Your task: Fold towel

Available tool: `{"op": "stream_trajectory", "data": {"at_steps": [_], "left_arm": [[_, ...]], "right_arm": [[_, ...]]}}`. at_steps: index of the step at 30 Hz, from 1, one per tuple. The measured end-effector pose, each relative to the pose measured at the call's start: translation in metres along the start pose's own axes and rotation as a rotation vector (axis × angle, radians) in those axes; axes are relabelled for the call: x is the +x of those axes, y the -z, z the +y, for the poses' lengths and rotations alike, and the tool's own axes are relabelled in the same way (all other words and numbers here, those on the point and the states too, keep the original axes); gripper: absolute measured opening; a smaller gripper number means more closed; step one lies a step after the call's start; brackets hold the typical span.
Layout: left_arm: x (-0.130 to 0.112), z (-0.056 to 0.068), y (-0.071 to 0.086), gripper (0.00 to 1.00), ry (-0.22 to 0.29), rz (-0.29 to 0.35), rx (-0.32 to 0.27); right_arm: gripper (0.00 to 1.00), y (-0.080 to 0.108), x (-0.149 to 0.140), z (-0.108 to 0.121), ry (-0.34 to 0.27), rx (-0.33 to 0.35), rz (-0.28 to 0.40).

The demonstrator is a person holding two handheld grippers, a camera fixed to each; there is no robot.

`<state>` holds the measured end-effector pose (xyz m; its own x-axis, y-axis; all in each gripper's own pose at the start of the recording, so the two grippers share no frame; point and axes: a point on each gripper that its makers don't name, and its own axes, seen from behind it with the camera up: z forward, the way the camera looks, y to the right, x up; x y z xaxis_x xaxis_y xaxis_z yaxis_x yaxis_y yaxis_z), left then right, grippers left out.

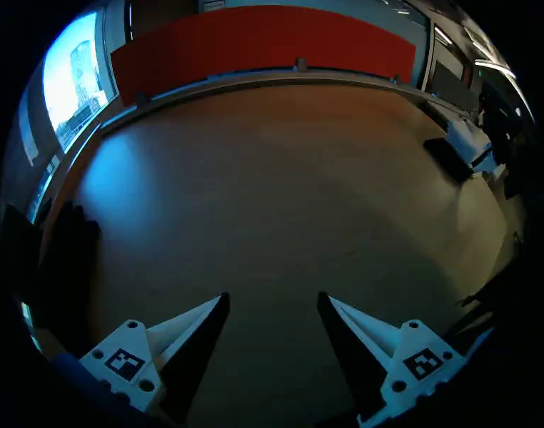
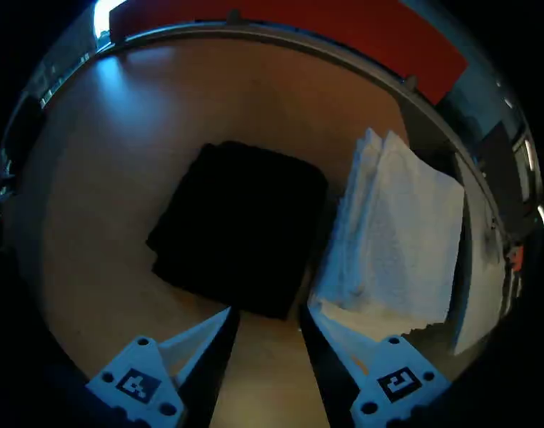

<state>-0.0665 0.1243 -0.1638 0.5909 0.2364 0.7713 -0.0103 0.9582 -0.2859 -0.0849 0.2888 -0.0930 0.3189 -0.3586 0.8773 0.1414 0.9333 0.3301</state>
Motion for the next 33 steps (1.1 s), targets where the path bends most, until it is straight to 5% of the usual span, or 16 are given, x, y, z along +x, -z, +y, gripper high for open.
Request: {"op": "stream_trajectory", "data": {"at_steps": [11,24,33], "left_arm": [[0.002,0.000,0.001,0.91,0.005,0.013,-0.001],[0.006,-0.001,0.002,0.91,0.013,0.029,-0.003],[0.009,-0.003,0.003,0.91,0.015,0.039,-0.005]], "right_arm": [[0.77,0.010,0.011,-0.010,-0.028,0.007,0.052],[0.77,0.019,0.033,-0.027,-0.211,0.019,0.159],[0.77,0.025,0.041,-0.033,-0.259,0.010,0.204]]}}
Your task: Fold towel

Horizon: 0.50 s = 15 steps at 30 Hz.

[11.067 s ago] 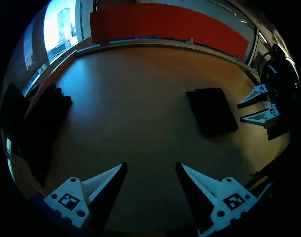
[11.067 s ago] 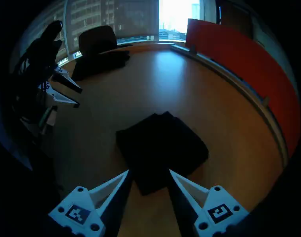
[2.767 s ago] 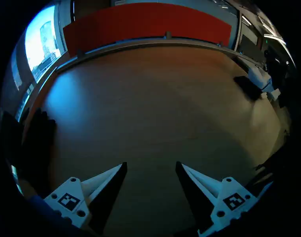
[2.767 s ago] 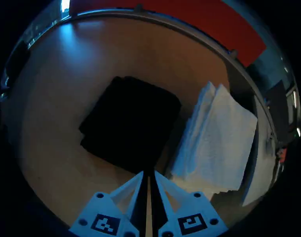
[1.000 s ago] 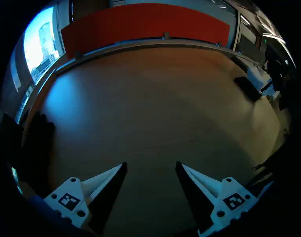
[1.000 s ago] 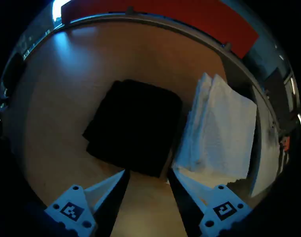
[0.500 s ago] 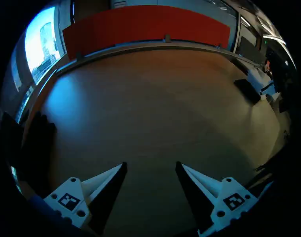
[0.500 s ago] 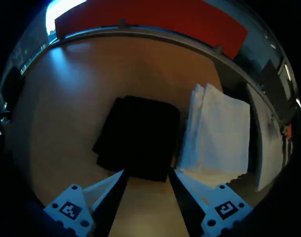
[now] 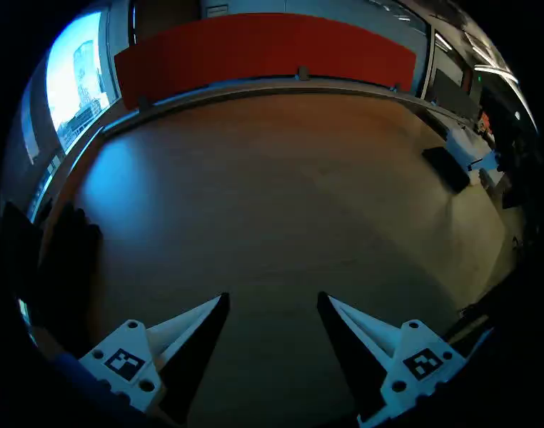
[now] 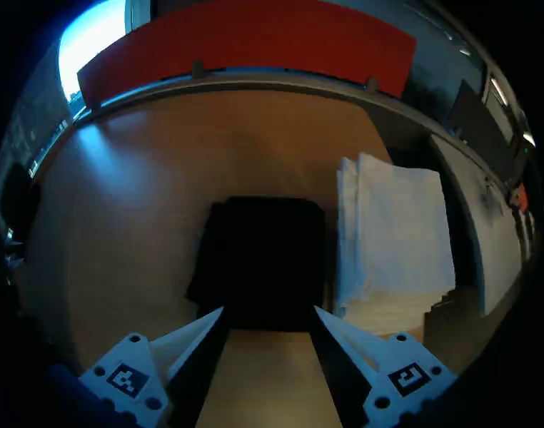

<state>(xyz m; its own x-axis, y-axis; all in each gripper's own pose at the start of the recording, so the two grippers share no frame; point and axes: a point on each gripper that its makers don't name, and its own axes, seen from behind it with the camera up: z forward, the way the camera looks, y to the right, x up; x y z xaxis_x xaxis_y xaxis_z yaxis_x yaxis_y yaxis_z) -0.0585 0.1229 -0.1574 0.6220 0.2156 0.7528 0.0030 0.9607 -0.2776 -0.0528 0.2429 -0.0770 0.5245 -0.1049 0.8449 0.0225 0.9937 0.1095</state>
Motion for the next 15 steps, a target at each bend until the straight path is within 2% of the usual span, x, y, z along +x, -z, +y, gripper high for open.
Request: {"op": "stream_trajectory", "data": {"at_steps": [6,15], "left_arm": [[0.002,-0.001,0.001,0.91,0.014,0.006,-0.001],[0.009,-0.003,0.002,0.91,0.023,0.022,-0.001]], "right_arm": [[0.77,0.011,0.023,-0.005,-0.022,-0.026,0.092],[0.76,0.041,0.082,-0.022,-0.078,-0.045,0.312]]}}
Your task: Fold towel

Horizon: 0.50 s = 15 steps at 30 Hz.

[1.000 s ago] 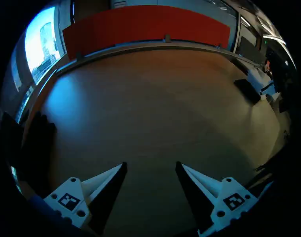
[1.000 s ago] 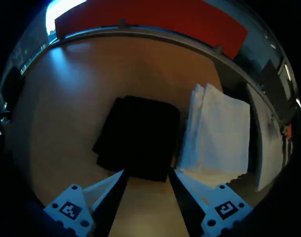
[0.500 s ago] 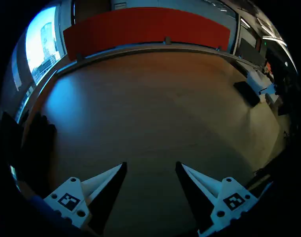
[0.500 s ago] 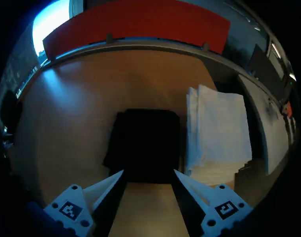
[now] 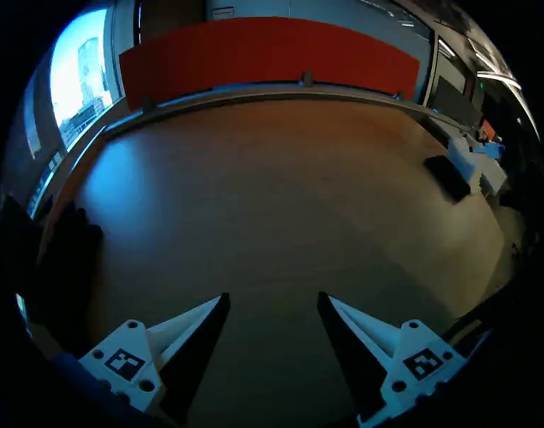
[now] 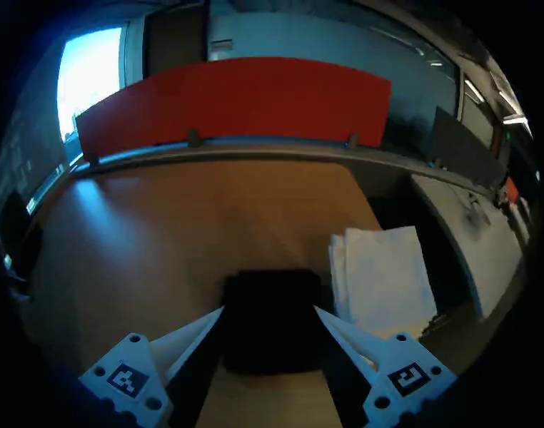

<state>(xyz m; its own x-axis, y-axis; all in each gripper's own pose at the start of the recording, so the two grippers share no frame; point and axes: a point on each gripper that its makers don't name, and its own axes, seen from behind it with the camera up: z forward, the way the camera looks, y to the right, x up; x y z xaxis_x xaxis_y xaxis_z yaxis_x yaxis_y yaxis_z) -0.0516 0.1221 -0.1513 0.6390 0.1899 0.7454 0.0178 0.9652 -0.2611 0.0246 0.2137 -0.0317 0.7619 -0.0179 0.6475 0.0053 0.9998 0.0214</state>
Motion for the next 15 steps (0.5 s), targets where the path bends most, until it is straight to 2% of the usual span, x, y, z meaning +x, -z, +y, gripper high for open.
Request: {"op": "stream_trajectory", "data": {"at_steps": [7,10,15], "left_arm": [[0.006,-0.002,0.002,0.91,-0.003,0.014,0.002],[0.007,-0.003,0.003,0.91,-0.002,0.019,0.003],[0.006,-0.002,0.003,0.91,-0.002,0.021,0.000]], "right_arm": [[0.76,0.016,0.044,-0.013,0.001,-0.021,0.166],[0.81,0.023,0.060,-0.019,0.017,-0.026,0.237],[0.83,0.032,0.078,-0.031,0.036,-0.023,0.318]]}}
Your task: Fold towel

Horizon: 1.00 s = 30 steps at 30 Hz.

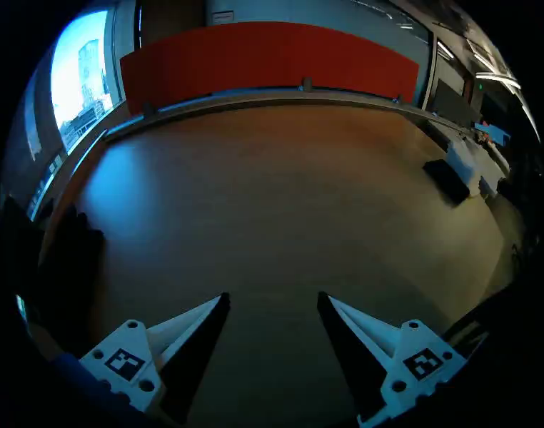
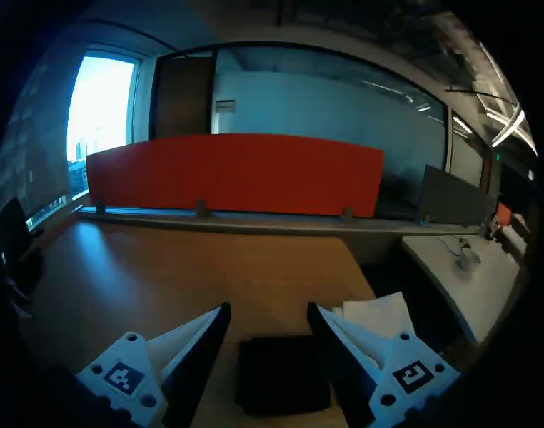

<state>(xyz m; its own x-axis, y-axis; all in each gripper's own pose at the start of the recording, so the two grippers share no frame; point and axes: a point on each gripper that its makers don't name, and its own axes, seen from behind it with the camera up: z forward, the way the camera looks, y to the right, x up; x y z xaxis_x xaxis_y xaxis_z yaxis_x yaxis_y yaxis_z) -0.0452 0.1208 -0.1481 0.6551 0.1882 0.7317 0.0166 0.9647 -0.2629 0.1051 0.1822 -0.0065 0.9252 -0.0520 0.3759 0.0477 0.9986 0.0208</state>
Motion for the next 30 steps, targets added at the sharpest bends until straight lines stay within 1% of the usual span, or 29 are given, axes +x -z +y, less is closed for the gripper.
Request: {"op": "stream_trajectory", "data": {"at_steps": [2,4,6,11,15,24,30], "left_arm": [[0.000,0.000,0.000,0.91,-0.002,0.001,0.000],[0.000,0.001,0.000,0.91,-0.005,0.004,-0.001],[0.001,0.001,0.000,0.91,-0.007,0.007,-0.001],[0.005,0.000,0.000,0.90,-0.006,0.020,0.002],[0.010,-0.001,0.001,0.91,-0.003,0.038,0.007],[0.032,-0.007,0.004,0.91,-0.006,0.114,0.020],[0.044,-0.011,0.005,0.91,0.001,0.146,0.025]], "right_arm": [[0.88,0.001,0.006,-0.004,-0.002,0.004,0.026],[0.96,0.000,0.011,-0.006,-0.011,0.004,0.049],[0.99,0.000,0.017,-0.006,-0.018,0.001,0.069],[0.99,0.001,0.032,-0.007,-0.019,-0.018,0.120],[0.99,0.002,0.045,-0.012,-0.012,-0.025,0.153],[0.99,0.007,0.085,-0.034,-0.024,-0.020,0.241],[0.99,0.010,0.106,-0.056,-0.013,-0.009,0.288]]}}
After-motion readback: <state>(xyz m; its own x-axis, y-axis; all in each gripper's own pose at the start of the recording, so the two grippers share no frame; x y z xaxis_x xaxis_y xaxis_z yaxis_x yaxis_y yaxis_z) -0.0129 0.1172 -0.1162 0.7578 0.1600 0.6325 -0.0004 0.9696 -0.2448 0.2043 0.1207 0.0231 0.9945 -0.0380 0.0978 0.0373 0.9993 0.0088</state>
